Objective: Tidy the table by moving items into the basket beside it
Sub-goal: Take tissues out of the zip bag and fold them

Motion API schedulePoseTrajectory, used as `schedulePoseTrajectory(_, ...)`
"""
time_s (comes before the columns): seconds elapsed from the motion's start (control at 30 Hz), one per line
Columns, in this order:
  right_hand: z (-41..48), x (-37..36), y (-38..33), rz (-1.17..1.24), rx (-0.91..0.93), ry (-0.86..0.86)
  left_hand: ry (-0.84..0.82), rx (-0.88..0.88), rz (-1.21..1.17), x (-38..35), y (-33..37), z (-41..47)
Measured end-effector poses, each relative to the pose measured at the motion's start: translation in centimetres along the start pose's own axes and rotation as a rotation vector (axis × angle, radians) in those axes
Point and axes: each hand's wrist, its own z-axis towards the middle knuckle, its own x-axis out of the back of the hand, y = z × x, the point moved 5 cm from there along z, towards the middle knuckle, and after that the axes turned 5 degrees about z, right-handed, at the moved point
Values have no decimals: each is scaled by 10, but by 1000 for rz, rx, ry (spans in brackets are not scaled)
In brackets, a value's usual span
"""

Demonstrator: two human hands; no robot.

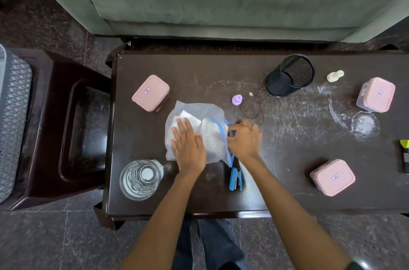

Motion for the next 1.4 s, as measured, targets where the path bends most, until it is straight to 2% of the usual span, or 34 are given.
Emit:
schedulePoseTrajectory(0.1,1,-5,-6,55,-34,-3,-44,-18,64,-8,-2,2)
schedulePoseTrajectory(0.17,3,-8,-2,188,-84,-1,-46,-4,70,-10,-1,3)
schedulePoseTrajectory(0.47,-16,27,38,1193,-302,96,-103,20,52,-13,-2,8)
schedulePoseTrajectory(0.57,-13,39,60,1330,-381,166,-111,25,41,-14,-2,8)
schedulePoseTrajectory(0.67,-11,61,76,1327,-420,219,-98,25,62,-16,-2,9)
schedulePoseTrajectory(0.73,-6,73,76,1261,-384,154,-95,30,56,-18,-1,9)
schedulePoseTrajectory(0.8,2,72,61,1034,-303,15,-103,40,44,-19,-1,10)
schedulePoseTrajectory(0.93,21,42,10,135,66,-186,-105,50,82,-19,-2,12)
schedulePoseTrajectory(1.0,24,23,-14,-214,224,-191,-115,52,90,-19,-2,13)
schedulePoseTrajectory(1.07,27,15,-27,-340,308,-150,-142,54,82,-18,-2,14)
schedulePoseTrajectory(1.1,29,15,-25,-326,289,-131,-155,55,79,-18,-2,14)
schedulePoseTrajectory(1.17,34,19,-9,-109,129,-65,-178,56,62,-17,-3,14)
schedulePoseTrajectory(1.23,38,23,15,345,-140,-5,-196,60,31,-17,-4,14)
schedulePoseTrajectory(1.3,37,21,33,759,-381,-16,-191,64,3,-17,-3,15)
schedulePoseTrajectory(1.33,35,18,43,881,-494,-24,-184,69,-1,-17,-3,15)
schedulePoseTrajectory(1.4,32,21,57,975,-635,-15,-167,80,14,-18,-2,16)
